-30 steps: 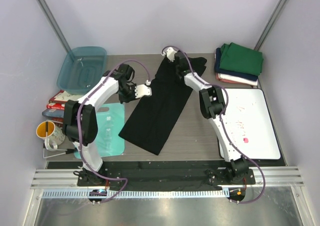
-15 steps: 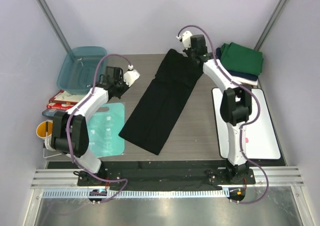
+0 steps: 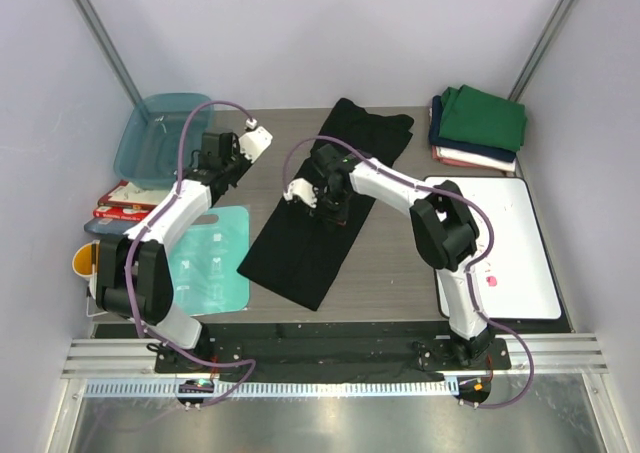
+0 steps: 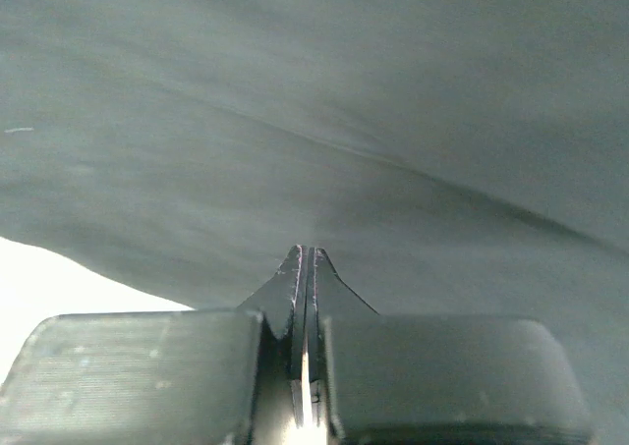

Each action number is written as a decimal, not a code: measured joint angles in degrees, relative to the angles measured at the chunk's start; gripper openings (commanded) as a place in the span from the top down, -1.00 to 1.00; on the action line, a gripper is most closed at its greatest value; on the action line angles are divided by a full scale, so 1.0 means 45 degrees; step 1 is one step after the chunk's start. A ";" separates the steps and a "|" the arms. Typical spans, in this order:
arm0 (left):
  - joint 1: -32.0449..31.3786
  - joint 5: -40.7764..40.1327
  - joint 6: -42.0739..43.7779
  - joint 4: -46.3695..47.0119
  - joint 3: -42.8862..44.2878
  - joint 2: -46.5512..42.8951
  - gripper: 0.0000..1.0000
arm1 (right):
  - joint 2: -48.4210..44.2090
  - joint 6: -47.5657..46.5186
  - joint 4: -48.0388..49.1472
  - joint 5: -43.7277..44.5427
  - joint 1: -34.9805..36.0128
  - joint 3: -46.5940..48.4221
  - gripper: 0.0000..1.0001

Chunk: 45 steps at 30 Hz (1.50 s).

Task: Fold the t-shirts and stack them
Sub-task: Rotate the tshirt 70 degrees

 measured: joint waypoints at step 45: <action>-0.0869 0.3619 0.3332 0.0214 -0.2147 -0.0432 0.42 | -0.2730 -0.0690 -0.2458 0.1647 -0.1195 -0.5503 0.11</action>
